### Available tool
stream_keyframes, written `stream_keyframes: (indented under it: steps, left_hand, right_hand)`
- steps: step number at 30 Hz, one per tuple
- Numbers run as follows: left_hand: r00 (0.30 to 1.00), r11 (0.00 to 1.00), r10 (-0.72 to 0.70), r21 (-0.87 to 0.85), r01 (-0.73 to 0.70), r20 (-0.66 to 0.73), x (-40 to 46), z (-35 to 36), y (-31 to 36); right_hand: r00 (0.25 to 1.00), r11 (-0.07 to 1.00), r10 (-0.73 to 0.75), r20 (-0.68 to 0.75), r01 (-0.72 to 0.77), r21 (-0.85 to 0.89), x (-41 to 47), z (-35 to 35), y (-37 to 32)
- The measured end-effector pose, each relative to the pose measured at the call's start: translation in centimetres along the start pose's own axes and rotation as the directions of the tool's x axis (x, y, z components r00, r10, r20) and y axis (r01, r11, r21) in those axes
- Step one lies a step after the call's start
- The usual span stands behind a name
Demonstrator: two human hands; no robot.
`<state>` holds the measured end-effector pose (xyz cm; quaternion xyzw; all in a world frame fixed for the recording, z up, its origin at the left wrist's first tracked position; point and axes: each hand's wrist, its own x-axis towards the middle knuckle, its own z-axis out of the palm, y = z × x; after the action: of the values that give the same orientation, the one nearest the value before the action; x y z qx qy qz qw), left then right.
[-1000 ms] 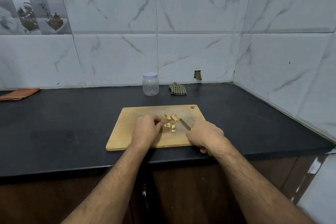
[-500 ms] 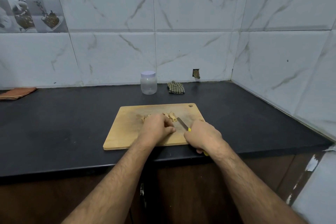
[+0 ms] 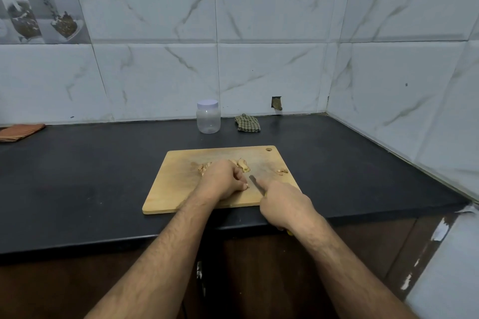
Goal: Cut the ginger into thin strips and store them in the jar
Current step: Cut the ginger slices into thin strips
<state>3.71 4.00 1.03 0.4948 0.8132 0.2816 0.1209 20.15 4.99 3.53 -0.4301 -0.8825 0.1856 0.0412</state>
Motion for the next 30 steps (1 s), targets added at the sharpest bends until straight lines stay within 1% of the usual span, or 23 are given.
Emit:
stream_keyframes:
  steps: [4, 7, 10, 16, 25, 30]
  left_hand:
    - [1.000, 0.997, 0.016, -0.070, -0.014, 0.025, -0.1, 0.3, -0.6]
    - [0.999, 0.994, 0.033, -0.105, -0.033, 0.003, 0.0, 0.7, -1.2]
    - [1.000, 0.996, 0.001, -0.094, -0.002, -0.014, -0.1, 0.7, -0.9]
    - [0.997, 0.995, -0.067, -0.076, 0.069, 0.026, 0.3, 0.3, -0.4]
    - [0.996, 0.991, -0.085, -0.099, 0.089, 0.041, 0.6, 0.2, -0.7]
    - [0.995, 0.992, -0.085, -0.084, 0.090, 0.059, 0.8, 0.0, -0.9]
  right_hand:
    - [0.999, 1.000, -0.001, -0.045, 0.003, 0.025, -0.1, 0.4, 0.0]
    - [0.998, 0.999, -0.021, -0.058, 0.022, 0.026, -0.2, 0.9, 0.1]
    - [0.997, 1.000, -0.022, -0.070, 0.023, 0.016, -0.2, 1.0, 0.2]
    - [0.999, 1.000, -0.001, -0.054, 0.002, 0.018, -0.5, 1.4, -0.1]
    - [0.998, 1.000, 0.006, -0.057, -0.006, 0.004, -0.4, 1.5, -0.4]
    - [0.998, 1.000, 0.005, -0.059, -0.005, -0.006, -0.5, 1.2, -0.8]
